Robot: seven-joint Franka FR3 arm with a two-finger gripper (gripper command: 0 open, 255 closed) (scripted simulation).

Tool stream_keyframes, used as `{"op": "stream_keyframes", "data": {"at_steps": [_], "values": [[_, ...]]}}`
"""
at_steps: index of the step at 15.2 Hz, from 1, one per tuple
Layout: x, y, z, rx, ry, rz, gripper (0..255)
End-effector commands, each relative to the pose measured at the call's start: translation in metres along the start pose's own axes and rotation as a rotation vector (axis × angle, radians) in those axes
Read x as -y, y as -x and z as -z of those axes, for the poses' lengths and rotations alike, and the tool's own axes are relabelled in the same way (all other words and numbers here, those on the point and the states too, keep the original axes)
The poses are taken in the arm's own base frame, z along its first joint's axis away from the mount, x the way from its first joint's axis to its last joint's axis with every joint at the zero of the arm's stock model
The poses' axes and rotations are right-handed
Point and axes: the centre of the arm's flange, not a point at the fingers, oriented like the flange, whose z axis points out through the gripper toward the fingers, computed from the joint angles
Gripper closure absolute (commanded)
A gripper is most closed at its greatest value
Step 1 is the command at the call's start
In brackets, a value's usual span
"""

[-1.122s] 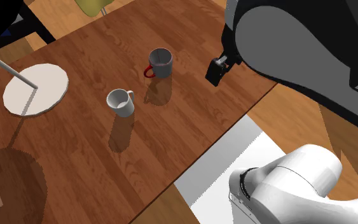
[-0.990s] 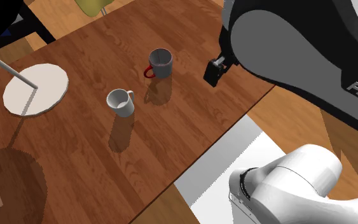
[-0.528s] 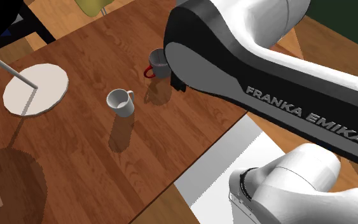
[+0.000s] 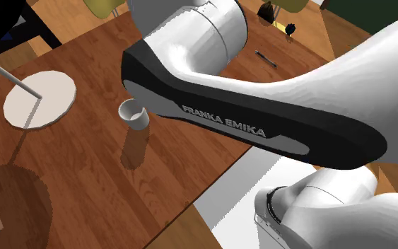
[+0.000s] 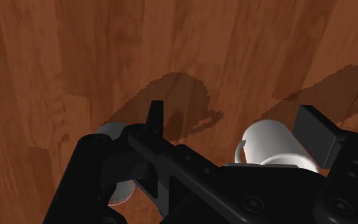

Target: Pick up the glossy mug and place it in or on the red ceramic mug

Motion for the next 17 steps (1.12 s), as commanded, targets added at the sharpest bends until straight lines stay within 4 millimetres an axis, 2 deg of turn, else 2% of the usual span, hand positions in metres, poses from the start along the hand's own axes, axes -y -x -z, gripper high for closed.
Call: {"op": "stream_keyframes", "data": {"at_steps": [1,17], "values": [[0.018,-0.018,-0.01,0.002,-0.002,0.006,0],[0.153,-0.155,-0.099,0.023,-0.015,0.057,0]]}}
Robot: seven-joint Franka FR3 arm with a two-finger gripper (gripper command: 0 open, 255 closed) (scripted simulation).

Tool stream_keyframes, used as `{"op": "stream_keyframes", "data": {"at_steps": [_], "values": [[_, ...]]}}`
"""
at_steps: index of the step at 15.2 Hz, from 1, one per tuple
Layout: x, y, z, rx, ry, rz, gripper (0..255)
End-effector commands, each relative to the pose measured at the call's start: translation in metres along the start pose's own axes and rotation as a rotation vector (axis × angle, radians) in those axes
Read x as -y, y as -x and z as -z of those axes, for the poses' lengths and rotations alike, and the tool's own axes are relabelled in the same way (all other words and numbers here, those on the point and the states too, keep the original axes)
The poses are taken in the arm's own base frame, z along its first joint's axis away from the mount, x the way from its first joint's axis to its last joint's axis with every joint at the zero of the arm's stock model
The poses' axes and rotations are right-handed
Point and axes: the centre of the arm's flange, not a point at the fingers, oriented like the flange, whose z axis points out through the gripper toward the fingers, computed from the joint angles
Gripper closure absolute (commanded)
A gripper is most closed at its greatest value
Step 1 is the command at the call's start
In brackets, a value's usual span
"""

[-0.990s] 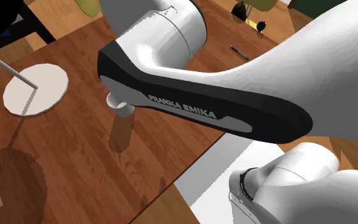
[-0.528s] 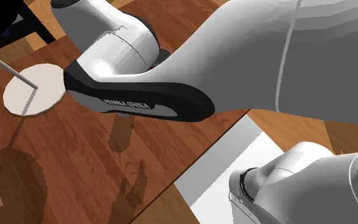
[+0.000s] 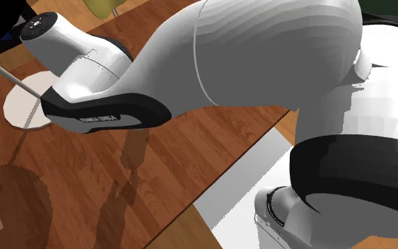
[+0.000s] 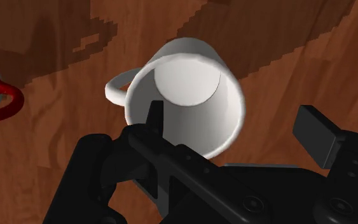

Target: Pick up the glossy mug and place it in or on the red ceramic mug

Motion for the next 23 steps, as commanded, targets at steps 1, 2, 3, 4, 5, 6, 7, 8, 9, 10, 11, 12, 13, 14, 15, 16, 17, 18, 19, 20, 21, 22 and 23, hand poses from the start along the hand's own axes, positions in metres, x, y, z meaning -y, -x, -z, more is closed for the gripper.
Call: {"op": "stream_keyframes", "data": {"at_steps": [1,2,3,4,5,6,7,8,9,10,11,12,13,14,15,16,17,18,19,20,21,22,23], "values": [[0.011,-0.012,-0.008,0.002,-0.001,0.003,0],[0.011,-0.011,-0.014,0.002,-0.001,0.003,0],[0.011,-0.011,-0.019,0.002,-0.001,0.003,0],[0.011,-0.011,-0.024,0.002,-0.001,0.003,0],[0.011,-0.011,-0.029,0.002,-0.001,0.003,0],[0.011,-0.011,-0.035,0.002,-0.001,0.003,0],[0.011,-0.011,-0.04,0.002,-0.001,0.003,0],[0.011,-0.011,-0.048,0.002,-0.001,0.003,0],[0.011,-0.011,-0.048,0.002,-0.001,0.003,0],[0.011,-0.011,-0.048,0.002,-0.001,0.003,0],[0.011,-0.011,-0.048,0.002,-0.001,0.003,0],[0.011,-0.011,-0.048,0.002,-0.001,0.003,0],[0.011,-0.011,-0.048,0.002,-0.001,0.003,0],[0.011,-0.011,-0.048,0.002,-0.001,0.003,0],[0.011,-0.011,-0.048,0.002,-0.001,0.003,0],[0.011,-0.011,-0.048,0.002,-0.001,0.003,0],[0.011,-0.011,-0.048,0.002,-0.001,0.003,255],[0.011,-0.011,-0.048,0.002,-0.001,0.003,255],[0.011,-0.011,-0.048,0.002,-0.001,0.003,255],[0.011,-0.011,-0.048,0.002,-0.001,0.003,255],[0.011,-0.011,-0.048,0.002,-0.001,0.003,255],[0.011,-0.011,-0.048,0.002,-0.001,0.003,255],[0.011,-0.011,-0.048,0.002,-0.001,0.003,255]]}}
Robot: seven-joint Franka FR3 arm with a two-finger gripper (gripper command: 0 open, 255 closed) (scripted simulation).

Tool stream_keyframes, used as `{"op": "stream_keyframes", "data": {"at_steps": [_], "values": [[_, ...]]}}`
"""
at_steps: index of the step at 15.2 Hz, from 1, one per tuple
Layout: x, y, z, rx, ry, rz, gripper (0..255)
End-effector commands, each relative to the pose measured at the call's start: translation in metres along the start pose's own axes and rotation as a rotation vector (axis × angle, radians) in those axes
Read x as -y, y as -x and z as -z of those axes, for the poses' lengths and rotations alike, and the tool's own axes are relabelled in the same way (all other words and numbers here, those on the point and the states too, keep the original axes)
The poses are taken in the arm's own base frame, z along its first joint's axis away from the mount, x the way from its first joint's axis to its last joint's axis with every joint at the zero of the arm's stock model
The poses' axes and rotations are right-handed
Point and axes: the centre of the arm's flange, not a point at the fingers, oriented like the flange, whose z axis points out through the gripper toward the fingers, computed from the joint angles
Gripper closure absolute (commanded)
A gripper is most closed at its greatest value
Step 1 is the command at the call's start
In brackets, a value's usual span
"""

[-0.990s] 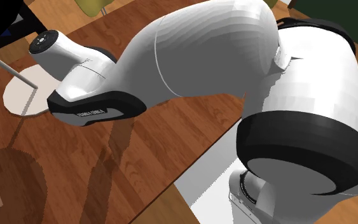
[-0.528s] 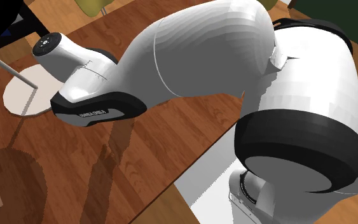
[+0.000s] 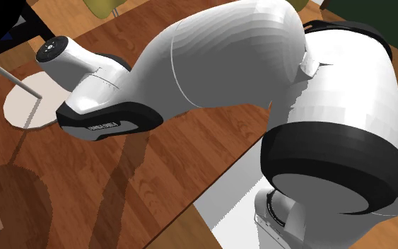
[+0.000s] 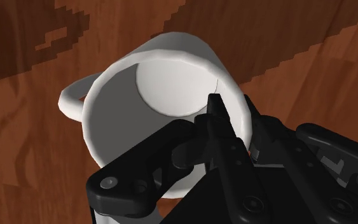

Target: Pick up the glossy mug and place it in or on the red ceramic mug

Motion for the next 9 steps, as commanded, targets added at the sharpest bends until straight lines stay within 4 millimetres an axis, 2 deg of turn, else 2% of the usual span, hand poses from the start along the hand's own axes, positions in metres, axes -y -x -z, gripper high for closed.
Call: {"op": "stream_keyframes", "data": {"at_steps": [1,3,9], "values": [[0.0,0.0,0.0,0.001,0.0,0.0,255],[0.0,0.0,0.0,0.001,0.0,0.0,255],[-0.001,0.0,0.031,0.001,0.0,0.0,255]]}}
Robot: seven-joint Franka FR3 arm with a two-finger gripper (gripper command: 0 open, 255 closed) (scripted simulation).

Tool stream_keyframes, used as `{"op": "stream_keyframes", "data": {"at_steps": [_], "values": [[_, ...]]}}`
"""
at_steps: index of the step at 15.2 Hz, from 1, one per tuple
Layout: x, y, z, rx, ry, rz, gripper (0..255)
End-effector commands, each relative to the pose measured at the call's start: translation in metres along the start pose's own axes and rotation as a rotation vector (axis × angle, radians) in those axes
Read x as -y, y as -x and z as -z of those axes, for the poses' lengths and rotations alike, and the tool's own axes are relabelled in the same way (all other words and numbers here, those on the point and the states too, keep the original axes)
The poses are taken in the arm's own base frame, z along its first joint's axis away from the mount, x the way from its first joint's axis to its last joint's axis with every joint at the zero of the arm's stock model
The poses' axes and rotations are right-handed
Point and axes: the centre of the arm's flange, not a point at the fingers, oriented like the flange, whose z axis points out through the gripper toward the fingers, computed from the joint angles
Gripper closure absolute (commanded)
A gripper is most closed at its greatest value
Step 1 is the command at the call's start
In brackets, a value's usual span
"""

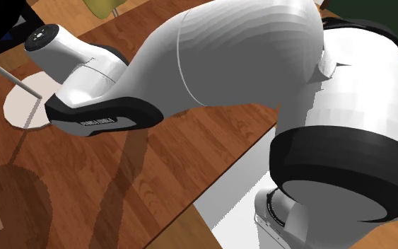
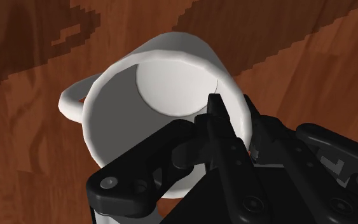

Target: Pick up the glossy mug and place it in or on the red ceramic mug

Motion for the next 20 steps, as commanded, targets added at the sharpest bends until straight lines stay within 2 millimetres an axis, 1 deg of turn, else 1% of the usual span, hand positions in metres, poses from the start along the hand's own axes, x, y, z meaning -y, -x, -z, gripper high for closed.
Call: {"op": "stream_keyframes", "data": {"at_steps": [1,20], "values": [[0.0,0.0,0.011,0.0,0.0,0.0,255],[-0.004,0.001,0.111,0.0,0.0,0.0,255]]}}
